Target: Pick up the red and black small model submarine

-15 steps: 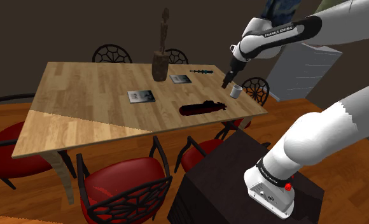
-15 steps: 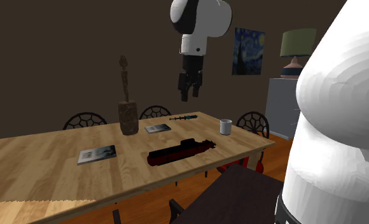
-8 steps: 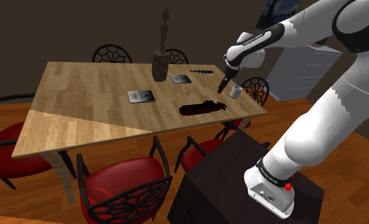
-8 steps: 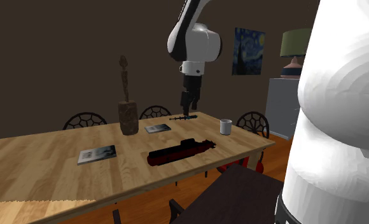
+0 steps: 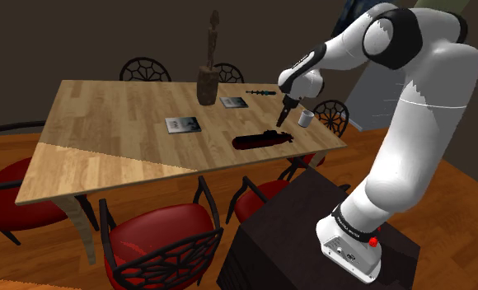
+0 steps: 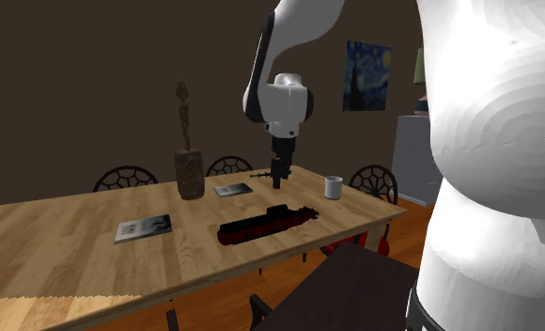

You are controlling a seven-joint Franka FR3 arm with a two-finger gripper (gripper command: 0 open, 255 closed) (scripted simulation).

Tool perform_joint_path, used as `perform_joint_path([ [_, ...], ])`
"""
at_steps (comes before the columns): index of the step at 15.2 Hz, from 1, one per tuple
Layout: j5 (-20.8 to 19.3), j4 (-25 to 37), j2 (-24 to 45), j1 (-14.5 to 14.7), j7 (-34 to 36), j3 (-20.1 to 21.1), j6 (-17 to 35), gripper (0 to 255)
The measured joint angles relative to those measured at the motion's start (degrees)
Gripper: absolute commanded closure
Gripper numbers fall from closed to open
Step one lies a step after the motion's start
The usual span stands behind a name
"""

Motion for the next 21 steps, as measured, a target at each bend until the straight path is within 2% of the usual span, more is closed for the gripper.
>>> perform_joint_path([
  [5,5.3,9.6,11.5,-5.7,-7.7,4.3,0.9,0],
  [9,7.0,18.1,20.1,-9.7,-11.5,7.0,0.7,0],
  [17,8.6,21.7,26.1,-11.6,-13.0,9.2,3.1,0],
  [18,8.7,21.8,26.4,-11.7,-13.1,9.3,3.3,255],
  [21,8.8,21.8,26.5,-11.8,-13.2,9.4,3.6,255],
])
